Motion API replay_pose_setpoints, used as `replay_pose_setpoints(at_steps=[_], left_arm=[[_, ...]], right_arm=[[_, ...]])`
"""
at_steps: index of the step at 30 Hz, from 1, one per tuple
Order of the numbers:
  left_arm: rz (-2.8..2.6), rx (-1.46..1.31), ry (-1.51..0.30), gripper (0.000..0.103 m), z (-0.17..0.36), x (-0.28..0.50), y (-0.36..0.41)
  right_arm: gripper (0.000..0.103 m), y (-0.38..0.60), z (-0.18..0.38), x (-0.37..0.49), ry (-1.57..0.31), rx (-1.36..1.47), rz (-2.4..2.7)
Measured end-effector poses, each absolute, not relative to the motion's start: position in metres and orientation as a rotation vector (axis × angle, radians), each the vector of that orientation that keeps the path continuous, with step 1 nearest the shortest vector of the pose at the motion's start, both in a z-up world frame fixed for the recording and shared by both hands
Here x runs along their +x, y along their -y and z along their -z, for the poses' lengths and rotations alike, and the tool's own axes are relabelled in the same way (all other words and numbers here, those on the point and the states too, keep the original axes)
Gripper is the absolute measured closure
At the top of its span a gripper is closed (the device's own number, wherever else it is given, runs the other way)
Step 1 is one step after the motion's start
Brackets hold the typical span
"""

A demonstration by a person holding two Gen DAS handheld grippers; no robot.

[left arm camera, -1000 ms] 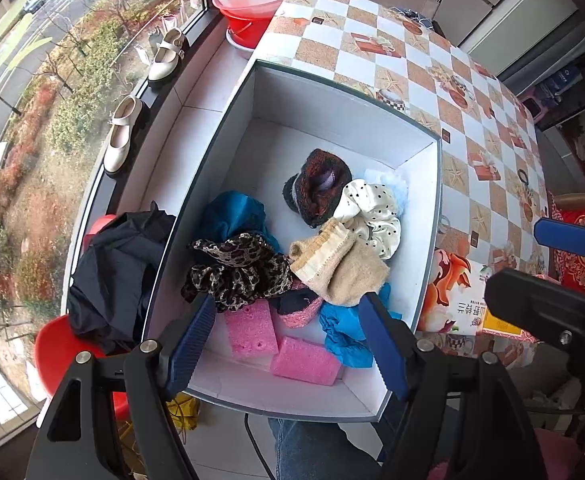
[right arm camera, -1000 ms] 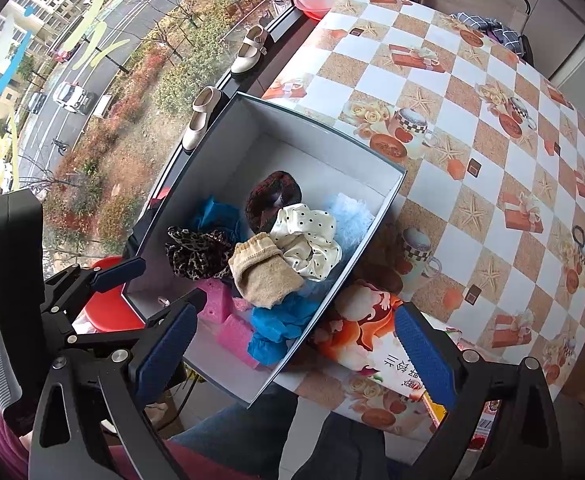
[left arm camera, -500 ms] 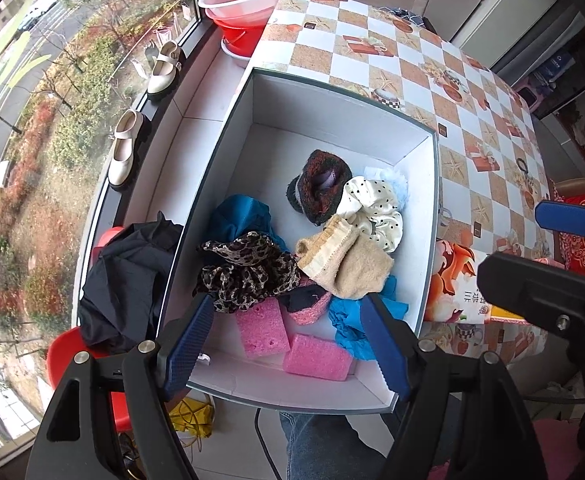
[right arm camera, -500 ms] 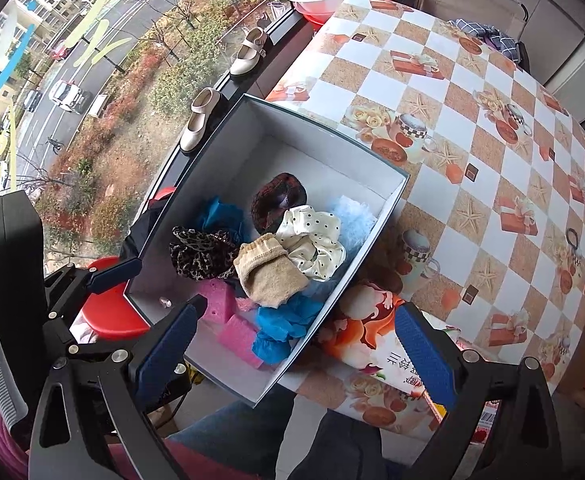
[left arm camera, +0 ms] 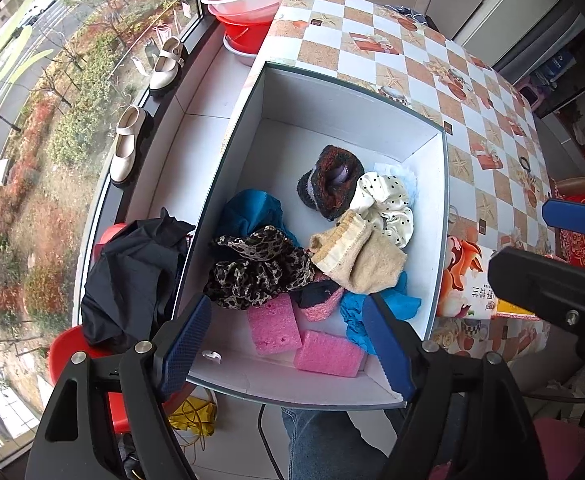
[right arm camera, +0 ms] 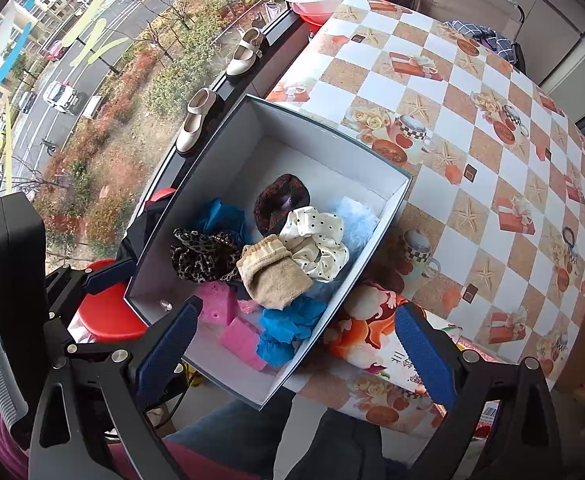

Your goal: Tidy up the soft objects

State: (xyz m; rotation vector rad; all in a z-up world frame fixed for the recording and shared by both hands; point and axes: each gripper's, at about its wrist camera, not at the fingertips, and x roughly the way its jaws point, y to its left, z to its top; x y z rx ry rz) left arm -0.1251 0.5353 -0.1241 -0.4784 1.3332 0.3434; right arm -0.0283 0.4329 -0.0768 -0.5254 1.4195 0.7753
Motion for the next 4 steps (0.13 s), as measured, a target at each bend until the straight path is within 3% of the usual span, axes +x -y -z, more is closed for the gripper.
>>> replay_pose_setpoints(at_steps=[4], left_arm=[[-0.302, -0.501, -1.265, 0.022, 0.1171, -0.1302, -0.5368]], right_arm=[[0.003, -0.4355, 0.0790, -0.0314, -1.422, -0.528, -0.768]])
